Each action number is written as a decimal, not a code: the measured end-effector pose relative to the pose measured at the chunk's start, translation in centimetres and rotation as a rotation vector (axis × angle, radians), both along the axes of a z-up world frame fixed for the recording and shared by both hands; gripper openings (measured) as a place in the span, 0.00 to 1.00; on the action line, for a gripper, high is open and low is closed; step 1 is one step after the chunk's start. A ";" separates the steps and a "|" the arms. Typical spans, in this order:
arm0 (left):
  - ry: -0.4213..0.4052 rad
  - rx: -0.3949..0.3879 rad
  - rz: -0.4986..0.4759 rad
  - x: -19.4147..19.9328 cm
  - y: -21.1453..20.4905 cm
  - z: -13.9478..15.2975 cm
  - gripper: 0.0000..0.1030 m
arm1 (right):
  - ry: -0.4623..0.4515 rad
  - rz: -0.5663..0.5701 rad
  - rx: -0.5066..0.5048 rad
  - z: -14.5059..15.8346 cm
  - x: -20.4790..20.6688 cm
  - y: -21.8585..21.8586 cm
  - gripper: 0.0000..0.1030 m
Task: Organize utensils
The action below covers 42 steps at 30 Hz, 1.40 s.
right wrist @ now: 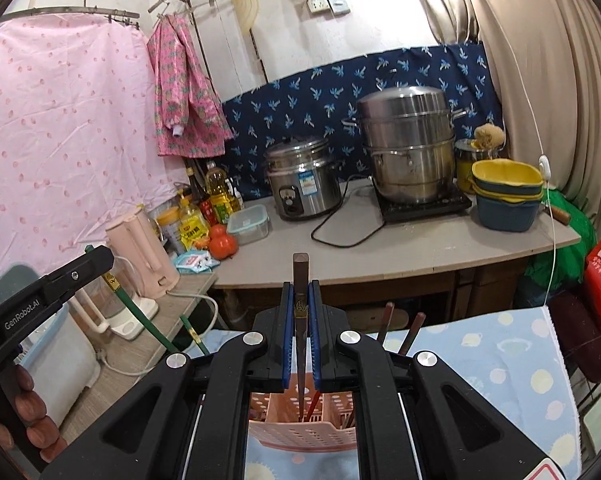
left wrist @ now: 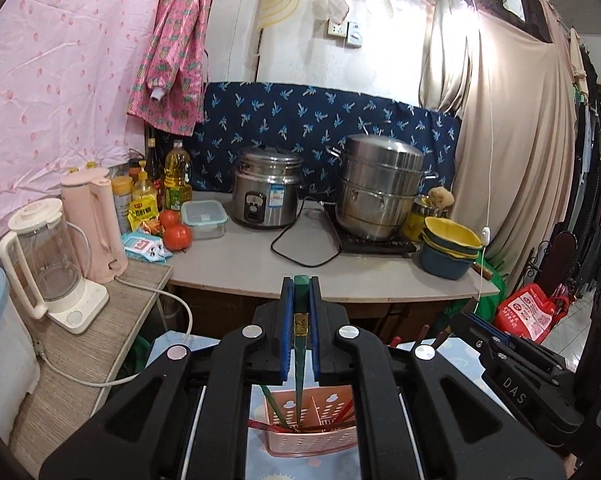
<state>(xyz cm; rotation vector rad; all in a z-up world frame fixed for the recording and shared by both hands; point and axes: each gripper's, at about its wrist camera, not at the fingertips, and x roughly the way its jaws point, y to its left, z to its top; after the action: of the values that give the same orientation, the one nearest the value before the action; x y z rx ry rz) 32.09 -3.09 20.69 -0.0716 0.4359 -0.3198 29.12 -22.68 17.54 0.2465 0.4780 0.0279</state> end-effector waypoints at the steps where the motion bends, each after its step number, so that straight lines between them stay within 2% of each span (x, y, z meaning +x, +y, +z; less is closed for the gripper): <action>1: 0.007 0.001 0.001 0.3 0.0 -0.3 0.07 | 0.009 0.001 0.000 -0.5 0.2 0.1 0.07; 6: 0.033 0.003 0.012 1.1 0.1 -1.6 0.08 | 0.039 0.007 -0.032 -1.7 0.7 0.6 0.08; 9: 0.034 0.007 0.024 1.0 0.1 -2.0 0.11 | 0.027 -0.008 -0.059 -1.7 0.3 0.9 0.21; 10: 0.038 0.005 0.029 1.0 0.2 -2.1 0.18 | 0.023 -0.011 -0.060 -1.7 0.0 0.9 0.27; 11: 0.038 0.004 0.034 0.9 0.3 -2.1 0.22 | 0.019 -0.013 -0.060 -1.7 -0.1 0.9 0.29; 28: 0.065 0.021 0.023 -3.5 0.4 -2.8 0.22 | 0.046 -0.025 -0.075 -1.9 -4.8 0.8 0.31; 37: 0.115 0.054 0.024 -7.3 0.2 -5.0 0.22 | 0.084 -0.032 -0.112 -3.4 -9.0 1.3 0.31; 40: 0.138 0.061 0.022 -8.5 0.1 -6.0 0.23 | 0.105 -0.033 -0.125 -4.1 -10.5 1.5 0.36; 42: 0.152 0.068 0.023 -9.3 0.1 -6.8 0.30 | 0.118 -0.039 -0.133 -4.7 -11.7 1.6 0.40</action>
<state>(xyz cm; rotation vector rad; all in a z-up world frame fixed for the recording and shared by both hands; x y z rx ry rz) 22.76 -3.02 13.93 -0.0348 0.5961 -0.2780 17.45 -21.09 12.80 0.1270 0.5900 -0.0564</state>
